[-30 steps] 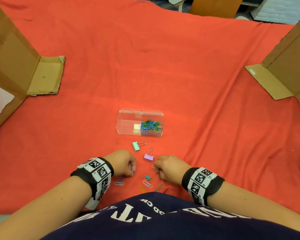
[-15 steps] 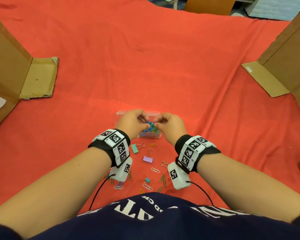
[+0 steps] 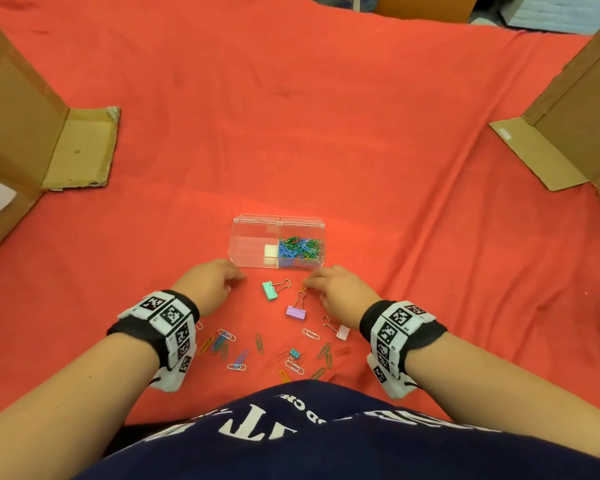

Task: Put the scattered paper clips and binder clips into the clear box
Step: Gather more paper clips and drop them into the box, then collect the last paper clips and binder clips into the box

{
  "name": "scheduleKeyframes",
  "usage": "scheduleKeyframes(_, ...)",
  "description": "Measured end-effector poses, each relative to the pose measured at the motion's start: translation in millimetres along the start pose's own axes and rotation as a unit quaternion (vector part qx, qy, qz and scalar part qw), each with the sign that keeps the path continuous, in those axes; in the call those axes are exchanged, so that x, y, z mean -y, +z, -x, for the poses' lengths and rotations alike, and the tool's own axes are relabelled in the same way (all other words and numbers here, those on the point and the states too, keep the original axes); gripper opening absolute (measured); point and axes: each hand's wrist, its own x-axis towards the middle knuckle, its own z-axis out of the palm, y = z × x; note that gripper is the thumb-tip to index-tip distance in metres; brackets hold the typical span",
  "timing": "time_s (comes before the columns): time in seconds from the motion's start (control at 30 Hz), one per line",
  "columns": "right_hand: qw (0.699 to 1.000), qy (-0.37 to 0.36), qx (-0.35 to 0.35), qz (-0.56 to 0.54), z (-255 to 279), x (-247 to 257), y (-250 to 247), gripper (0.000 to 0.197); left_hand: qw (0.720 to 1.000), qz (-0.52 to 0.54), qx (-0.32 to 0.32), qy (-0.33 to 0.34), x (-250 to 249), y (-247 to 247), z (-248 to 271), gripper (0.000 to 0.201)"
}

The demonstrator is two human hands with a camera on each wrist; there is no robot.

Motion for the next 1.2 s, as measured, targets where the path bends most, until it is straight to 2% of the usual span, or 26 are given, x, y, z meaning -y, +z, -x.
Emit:
scheduleKeyframes(0.13, 0.994, -0.007, 0.039, 0.104, 2, 5, 3, 0.051, 0.999, -0.003, 0.026, 0.026, 5, 13, 11, 0.046)
scheduleKeyframes(0.27, 0.989, -0.018, 0.029, 0.143, 12, 6, 9, 0.035, 0.999, -0.015, 0.014, 0.037, 8, 20, 22, 0.043)
scheduleKeyframes(0.4, 0.988, -0.048, 0.019, 0.144, 27, 13, 22, 0.028, 0.997, -0.011, 0.047, 0.062, 4, 30, 36, 0.043)
scheduleKeyframes(0.5, 0.988, -0.068, 0.056, 0.128, 35, 20, 26, 0.039, 0.996, 0.041, 0.059, 0.059, 2, 34, 42, 0.054)
scheduleKeyframes(0.6, 0.989, -0.070, 0.086, 0.102, 40, 23, 26, 0.060, 0.997, 0.000, 0.061, 0.039, 3, 37, 45, 0.074)
scheduleKeyframes(0.67, 0.988, -0.069, 0.091, 0.101, 42, 23, 26, 0.070, 0.997, -0.002, 0.067, 0.024, 2, 41, 47, 0.077)
scheduleKeyframes(0.73, 0.989, -0.062, 0.091, 0.101, 44, 22, 27, 0.070, 0.998, 0.033, 0.061, 0.014, 0, 45, 47, 0.069)
scheduleKeyframes(0.8, 0.990, -0.055, 0.094, 0.094, 45, 21, 27, 0.062, 0.996, 0.062, 0.058, 0.020, -4, 48, 46, 0.052)
scheduleKeyframes(0.87, 0.990, -0.054, 0.101, 0.083, 46, 22, 27, 0.049, 0.995, 0.067, 0.062, 0.038, -8, 50, 44, 0.037)
scheduleKeyframes(1.0, 0.991, -0.060, 0.116, 0.040, 50, 25, 28, 0.022, 0.995, 0.056, 0.070, 0.046, -15, 52, 38, 0.020)
scheduleKeyframes(1.1, 0.991, -0.052, 0.124, 0.016, 50, 25, 27, 0.018, 0.995, 0.054, 0.078, 0.039, -15, 51, 34, 0.019)
scheduleKeyframes(1.2, 0.991, -0.027, 0.122, -0.052, 48, 23, 22, 0.018, 0.993, 0.073, 0.083, 0.039, -14, 46, 29, 0.017)
